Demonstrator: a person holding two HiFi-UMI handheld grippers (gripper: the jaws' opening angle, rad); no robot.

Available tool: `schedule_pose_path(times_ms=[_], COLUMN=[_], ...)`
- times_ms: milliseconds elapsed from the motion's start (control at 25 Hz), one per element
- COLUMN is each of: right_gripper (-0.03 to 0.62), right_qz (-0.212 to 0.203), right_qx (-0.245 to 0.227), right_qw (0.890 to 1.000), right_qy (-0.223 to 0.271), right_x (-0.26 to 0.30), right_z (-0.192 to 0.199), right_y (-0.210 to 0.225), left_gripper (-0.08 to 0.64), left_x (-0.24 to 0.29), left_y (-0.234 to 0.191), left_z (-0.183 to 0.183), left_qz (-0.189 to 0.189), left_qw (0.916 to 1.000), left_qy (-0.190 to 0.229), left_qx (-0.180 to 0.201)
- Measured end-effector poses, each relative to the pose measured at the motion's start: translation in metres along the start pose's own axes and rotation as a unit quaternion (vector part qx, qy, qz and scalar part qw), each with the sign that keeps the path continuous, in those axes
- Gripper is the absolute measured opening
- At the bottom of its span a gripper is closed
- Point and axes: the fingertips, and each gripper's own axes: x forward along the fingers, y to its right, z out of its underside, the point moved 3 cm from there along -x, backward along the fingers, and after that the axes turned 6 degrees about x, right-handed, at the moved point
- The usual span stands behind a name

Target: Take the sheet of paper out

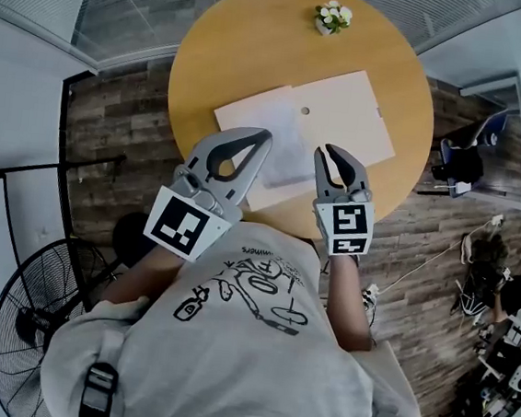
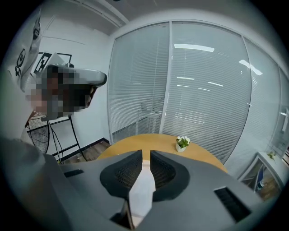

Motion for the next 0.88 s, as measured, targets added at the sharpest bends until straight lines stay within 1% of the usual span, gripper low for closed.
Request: schedule_pose_path(times_ms=[480,880], right_gripper=[0.077,0.091], right_qz=[-0.013,-0.024], right_qx=[0.007,0.001], right_qw=[0.999,0.996], right_qy=[-0.051,-0.091], right_x=[0.030,0.055], right_z=[0.048,0.077], right_y=[0.006,0.013], left_gripper=[0.020,0.020], left_x=[-0.002,-0.001], left_y=[-0.003,-0.006], left_z=[0.001,0.002], left_qz=[-0.005,-0.006], left_qw=[1.0000,1.0000], left_qy=[0.000,0.001], left_qx=[0.002,0.000])
